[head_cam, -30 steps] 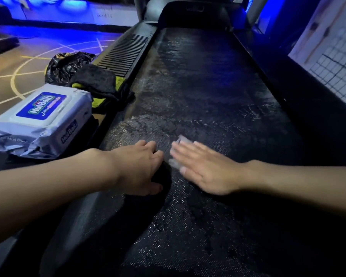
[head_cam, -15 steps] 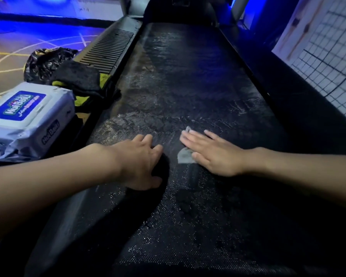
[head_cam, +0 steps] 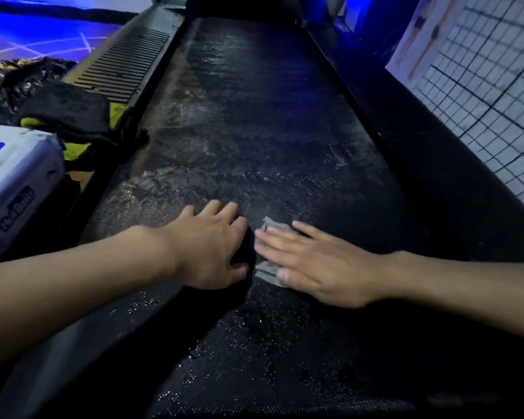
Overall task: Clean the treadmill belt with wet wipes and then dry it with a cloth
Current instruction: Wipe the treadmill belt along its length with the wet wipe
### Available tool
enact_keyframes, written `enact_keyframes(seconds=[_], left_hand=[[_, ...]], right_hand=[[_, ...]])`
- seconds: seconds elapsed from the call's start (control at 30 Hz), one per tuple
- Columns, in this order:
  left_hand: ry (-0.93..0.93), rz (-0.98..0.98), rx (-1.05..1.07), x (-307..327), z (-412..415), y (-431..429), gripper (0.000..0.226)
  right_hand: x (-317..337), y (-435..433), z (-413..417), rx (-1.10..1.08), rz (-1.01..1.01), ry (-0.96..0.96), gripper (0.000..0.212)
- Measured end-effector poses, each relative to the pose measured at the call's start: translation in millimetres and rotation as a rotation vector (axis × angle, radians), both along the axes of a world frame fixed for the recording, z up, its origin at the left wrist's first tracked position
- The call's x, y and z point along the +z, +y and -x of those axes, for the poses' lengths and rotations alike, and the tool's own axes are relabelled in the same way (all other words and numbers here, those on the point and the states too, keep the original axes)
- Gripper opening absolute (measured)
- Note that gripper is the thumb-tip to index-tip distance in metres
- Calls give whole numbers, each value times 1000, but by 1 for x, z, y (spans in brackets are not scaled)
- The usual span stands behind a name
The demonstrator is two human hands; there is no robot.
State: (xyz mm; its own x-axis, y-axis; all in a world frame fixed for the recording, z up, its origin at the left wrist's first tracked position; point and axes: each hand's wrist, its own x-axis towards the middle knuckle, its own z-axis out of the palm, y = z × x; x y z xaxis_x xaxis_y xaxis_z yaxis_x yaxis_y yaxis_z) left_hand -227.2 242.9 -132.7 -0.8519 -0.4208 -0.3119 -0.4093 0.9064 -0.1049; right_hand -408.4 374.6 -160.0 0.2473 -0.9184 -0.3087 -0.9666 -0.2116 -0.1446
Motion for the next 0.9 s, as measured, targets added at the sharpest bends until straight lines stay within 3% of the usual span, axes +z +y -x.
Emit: enact_keyframes(seconds=[0.1,0.23,0.4,0.53,0.7,0.8,0.9], left_hand=[[0,-13,30,1,4,3,70],[17,-38,14,-2,7,6,64],[25,-46,55,-1,13,15,64],[127,-112,35,-2,22,19,62],[47,-66,59,0,33,28,67],[26,-53,52,0,34,29,68],[14,-37,56,1,35,31,68]], right_hand=[[-4,-21,10,-168,61,14,56],[-6,1,5,43,-1,3,57],[2,-14,30,-87,20,99,58],[-4,16,26,95,12,18,57],[1,5,53,-105,24,65,60],[-9,26,37,-77,57,-49,66],[-12,16,32,-190,128,-138,64]])
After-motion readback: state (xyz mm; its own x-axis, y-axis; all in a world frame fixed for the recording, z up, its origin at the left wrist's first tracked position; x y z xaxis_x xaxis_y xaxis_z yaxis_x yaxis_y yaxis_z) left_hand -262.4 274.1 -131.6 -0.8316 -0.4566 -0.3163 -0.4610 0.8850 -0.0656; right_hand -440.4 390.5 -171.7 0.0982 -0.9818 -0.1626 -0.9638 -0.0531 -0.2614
